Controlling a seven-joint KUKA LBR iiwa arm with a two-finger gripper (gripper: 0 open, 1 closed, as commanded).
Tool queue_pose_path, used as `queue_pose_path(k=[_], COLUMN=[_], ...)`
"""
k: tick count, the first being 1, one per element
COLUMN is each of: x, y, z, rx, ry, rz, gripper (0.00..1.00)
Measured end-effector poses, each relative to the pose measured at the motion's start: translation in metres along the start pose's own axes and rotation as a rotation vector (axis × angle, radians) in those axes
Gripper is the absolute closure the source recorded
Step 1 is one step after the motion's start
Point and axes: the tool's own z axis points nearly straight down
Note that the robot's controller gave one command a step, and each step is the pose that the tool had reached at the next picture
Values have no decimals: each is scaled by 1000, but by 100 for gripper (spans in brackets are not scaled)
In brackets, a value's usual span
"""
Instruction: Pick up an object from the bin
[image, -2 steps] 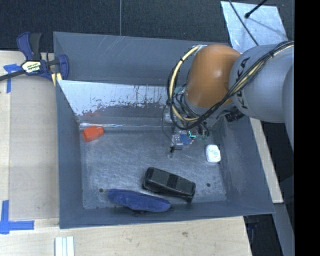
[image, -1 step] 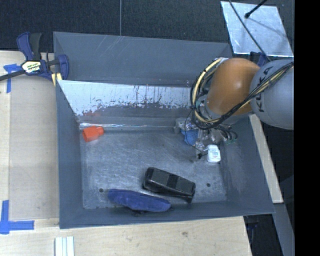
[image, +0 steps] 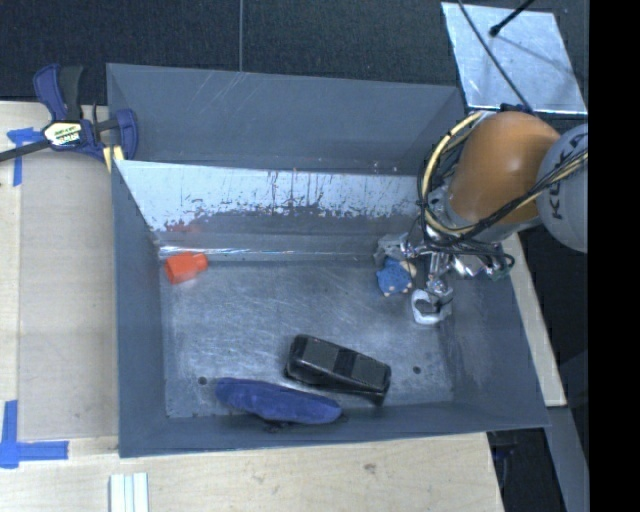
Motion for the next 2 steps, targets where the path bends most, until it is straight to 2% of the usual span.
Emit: queue_pose_path(k=[1, 2], x=[-2, 25], y=[-1, 28], z=[-5, -153], rx=[4, 3], ry=[-5, -3], rz=[1, 43], gripper=[100, 100])
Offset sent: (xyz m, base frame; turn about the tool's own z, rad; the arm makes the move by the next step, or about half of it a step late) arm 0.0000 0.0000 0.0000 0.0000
